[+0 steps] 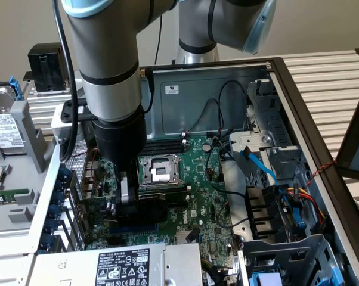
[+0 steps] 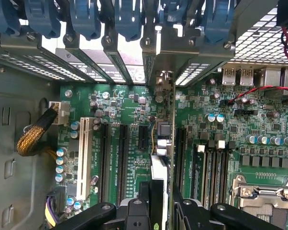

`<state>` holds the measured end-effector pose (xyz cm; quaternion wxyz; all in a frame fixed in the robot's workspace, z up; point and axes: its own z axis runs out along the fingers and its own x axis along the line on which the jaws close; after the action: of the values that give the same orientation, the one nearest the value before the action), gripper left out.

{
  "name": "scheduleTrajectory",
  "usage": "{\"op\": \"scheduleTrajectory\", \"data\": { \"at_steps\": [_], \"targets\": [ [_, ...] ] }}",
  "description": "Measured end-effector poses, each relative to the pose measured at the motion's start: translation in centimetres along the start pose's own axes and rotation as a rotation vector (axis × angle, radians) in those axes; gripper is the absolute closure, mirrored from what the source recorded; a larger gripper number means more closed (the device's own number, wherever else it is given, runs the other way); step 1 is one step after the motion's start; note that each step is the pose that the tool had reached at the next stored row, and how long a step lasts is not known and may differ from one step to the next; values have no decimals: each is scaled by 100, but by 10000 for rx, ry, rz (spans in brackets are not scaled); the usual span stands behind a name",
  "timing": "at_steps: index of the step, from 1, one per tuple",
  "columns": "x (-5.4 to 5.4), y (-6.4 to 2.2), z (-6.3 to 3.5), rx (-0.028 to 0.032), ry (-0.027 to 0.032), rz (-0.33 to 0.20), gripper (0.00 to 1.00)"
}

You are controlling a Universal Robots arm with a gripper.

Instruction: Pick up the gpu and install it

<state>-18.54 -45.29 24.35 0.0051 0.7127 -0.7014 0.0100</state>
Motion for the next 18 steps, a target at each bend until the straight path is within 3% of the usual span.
{"op": "scheduleTrajectory", "data": {
  "at_steps": [18],
  "targets": [
    [0, 1, 3, 6, -2, -266, 73]
  ]
}}
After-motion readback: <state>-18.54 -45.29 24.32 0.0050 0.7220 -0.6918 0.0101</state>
